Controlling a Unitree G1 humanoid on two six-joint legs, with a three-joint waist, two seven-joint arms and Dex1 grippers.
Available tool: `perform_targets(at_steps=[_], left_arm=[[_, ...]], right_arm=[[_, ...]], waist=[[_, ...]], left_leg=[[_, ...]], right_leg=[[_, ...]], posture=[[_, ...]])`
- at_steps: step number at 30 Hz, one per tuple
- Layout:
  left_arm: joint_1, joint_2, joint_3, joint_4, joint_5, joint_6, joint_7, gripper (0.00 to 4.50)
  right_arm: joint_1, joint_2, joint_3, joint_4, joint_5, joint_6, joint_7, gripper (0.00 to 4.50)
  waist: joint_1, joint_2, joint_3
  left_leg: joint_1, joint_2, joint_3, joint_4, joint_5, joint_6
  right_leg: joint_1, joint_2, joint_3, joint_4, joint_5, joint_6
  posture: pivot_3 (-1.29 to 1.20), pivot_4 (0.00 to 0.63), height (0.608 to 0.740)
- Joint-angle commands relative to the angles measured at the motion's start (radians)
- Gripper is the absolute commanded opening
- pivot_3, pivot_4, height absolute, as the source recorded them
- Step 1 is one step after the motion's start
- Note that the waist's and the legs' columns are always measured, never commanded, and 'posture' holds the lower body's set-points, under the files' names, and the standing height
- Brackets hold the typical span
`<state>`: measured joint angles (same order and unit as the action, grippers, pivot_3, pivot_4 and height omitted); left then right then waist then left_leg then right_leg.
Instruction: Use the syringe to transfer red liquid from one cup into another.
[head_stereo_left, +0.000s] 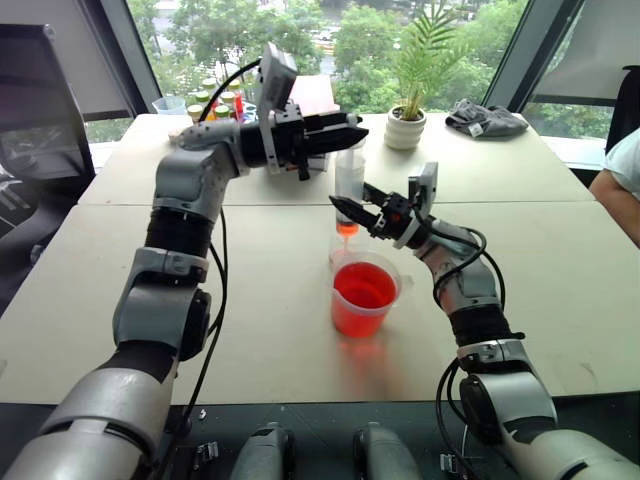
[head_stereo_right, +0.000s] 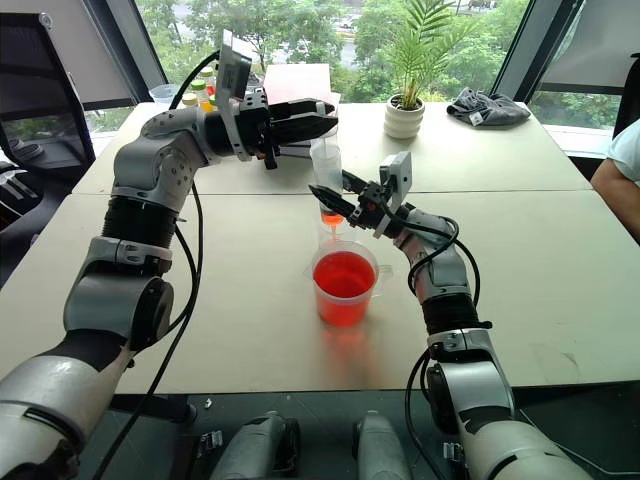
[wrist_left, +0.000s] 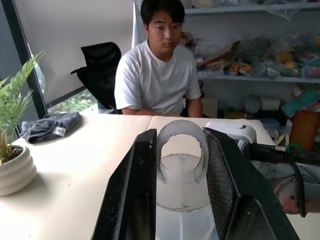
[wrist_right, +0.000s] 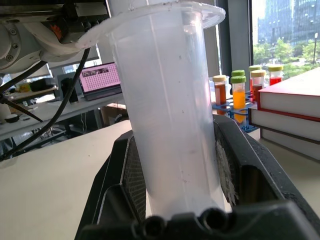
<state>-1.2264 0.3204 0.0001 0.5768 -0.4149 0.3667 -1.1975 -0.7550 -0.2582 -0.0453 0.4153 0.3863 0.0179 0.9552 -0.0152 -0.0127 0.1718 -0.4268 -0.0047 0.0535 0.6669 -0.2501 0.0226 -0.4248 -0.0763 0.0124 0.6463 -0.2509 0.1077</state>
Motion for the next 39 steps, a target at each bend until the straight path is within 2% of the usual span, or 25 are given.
perform_targets(at_steps=[1,18,29,30,32,35,36,39], left_arm=[[0.039,-0.012,-0.039,0.012,0.036,0.007,-0.009,0.78],[0.110,-0.048,-0.064,0.072,0.076,-0.032,0.019,0.78],[0.048,0.000,-0.017,0.087,0.060,-0.028,0.027,0.78],[0.042,0.006,-0.012,0.086,0.056,-0.023,0.026,1.78],[0.032,0.023,0.007,0.075,0.036,0.002,0.027,2.55],[0.035,0.053,0.031,0.052,0.021,0.022,0.034,4.07],[0.038,0.062,0.037,0.042,0.020,0.025,0.039,4.45],[0.062,0.101,0.060,-0.015,-0.001,0.061,0.048,4.45]], right_arm=[[-0.075,-0.022,-0.060,-0.133,0.064,0.005,-0.023,1.57],[-0.100,-0.041,-0.089,-0.209,0.090,0.081,-0.039,1.57],[-0.089,-0.030,-0.063,-0.169,0.077,0.099,-0.021,1.57],[-0.085,-0.030,-0.058,-0.164,0.076,0.103,-0.015,1.57],[-0.077,-0.025,-0.050,-0.157,0.077,0.114,-0.007,1.57],[-0.069,-0.022,-0.044,-0.145,0.077,0.118,0.001,1.57],[-0.067,-0.022,-0.043,-0.142,0.077,0.120,0.004,1.57],[-0.062,-0.022,-0.043,-0.127,0.070,0.120,0.009,1.57]], waist=[[0.000,0.000,0.000],[0.001,0.000,0.000],[0.000,0.000,0.000],[-0.001,0.000,0.000],[-0.002,0.000,0.000],[-0.003,0.000,0.000],[-0.003,0.000,0.000],[-0.003,0.000,0.000]], left_leg=[[0.000,0.000,0.000,0.000,0.000,0.000],[0.000,0.000,0.000,0.000,0.000,0.000],[0.000,0.000,0.000,0.000,0.000,0.000],[0.000,0.000,0.000,0.000,0.000,0.000],[0.000,0.000,0.000,0.000,0.000,0.000],[0.000,0.000,0.000,0.000,0.000,0.000],[0.000,0.000,0.000,0.000,0.000,0.000],[0.000,0.000,0.000,0.000,0.000,0.000]], right_leg=[[0.000,0.000,0.000,0.000,0.000,0.000],[0.000,0.000,0.000,0.000,0.000,0.000],[0.000,0.000,0.000,0.000,0.000,0.000],[0.000,0.000,0.000,0.000,0.000,0.000],[0.000,0.000,0.000,0.000,0.000,0.000],[0.000,0.000,0.000,0.000,0.000,0.000],[0.000,0.000,0.000,0.000,0.000,0.000],[0.000,0.000,0.000,0.000,0.000,0.000]], posture=[[0.00,0.150,0.740],[0.00,0.150,0.740],[0.00,0.150,0.740],[0.00,0.150,0.740],[0.00,0.150,0.740],[0.00,0.150,0.740],[0.00,0.150,0.740],[0.00,0.150,0.740]])
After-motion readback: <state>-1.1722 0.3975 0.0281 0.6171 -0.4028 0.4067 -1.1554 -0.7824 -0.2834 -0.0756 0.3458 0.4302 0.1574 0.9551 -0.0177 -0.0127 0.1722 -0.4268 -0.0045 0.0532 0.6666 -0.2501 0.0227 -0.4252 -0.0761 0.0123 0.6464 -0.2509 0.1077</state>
